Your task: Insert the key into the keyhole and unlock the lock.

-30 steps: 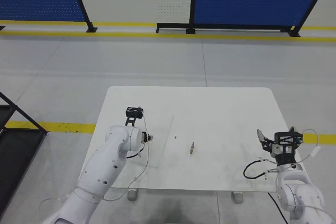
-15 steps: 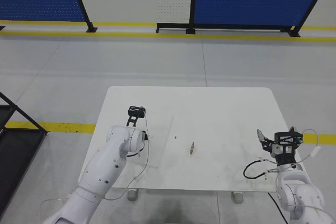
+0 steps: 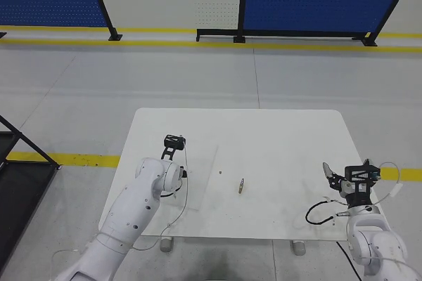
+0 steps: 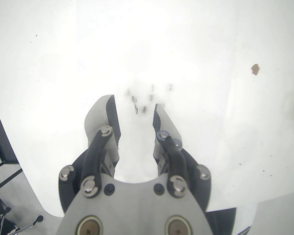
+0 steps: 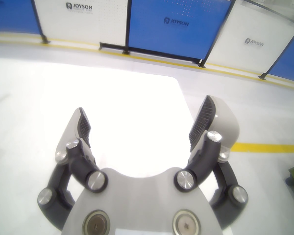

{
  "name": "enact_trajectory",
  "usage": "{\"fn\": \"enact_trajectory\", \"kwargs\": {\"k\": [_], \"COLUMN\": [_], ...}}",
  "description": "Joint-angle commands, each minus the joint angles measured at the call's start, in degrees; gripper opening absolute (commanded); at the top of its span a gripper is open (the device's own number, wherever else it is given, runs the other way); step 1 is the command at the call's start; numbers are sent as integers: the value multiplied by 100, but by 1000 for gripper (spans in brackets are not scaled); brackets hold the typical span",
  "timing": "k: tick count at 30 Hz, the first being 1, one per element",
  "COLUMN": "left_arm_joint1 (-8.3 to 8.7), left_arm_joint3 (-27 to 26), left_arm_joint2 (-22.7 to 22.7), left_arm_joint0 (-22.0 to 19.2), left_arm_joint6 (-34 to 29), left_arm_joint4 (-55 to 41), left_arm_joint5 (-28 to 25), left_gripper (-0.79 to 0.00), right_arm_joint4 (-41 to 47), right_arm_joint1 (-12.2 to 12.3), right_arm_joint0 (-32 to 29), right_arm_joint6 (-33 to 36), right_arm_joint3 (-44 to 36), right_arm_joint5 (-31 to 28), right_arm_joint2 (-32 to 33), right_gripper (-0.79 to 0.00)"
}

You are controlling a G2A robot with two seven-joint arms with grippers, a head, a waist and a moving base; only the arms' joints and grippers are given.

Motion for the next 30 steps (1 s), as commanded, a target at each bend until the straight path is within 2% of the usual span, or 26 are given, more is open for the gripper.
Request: {"fn": "enact_trajectory", "kwargs": {"k": [1, 6, 15, 25, 30], "left_arm_joint1": [-2, -2, -2, -21, -32], "left_arm_joint3": [15, 36, 53, 122, 159], "left_arm_joint2": [1, -4, -18, -23, -16], "left_arm_joint0": [-5, -5, 0, -8, -23], "left_arm_joint6": [-14, -41, -45, -27, -36], "left_arm_joint4": [11, 69, 145, 103, 111], "left_arm_joint5": [-43, -178, -410, -506, -506], "left_gripper": [-505, -582, -566, -622, -622], "right_arm_joint4": [0, 0, 0, 0, 0], "right_arm_joint1": [0, 0, 0, 0, 0], "right_arm_joint0": [0, 0, 0, 0, 0], "right_arm_joint6": [0, 0, 0, 0, 0], "right_arm_joint3": [0, 0, 0, 0, 0], "right_arm_joint5": [0, 0, 0, 0, 0], "right_arm_joint2": [0, 0, 0, 0, 0], "right_gripper": [0, 0, 0, 0, 0]}}
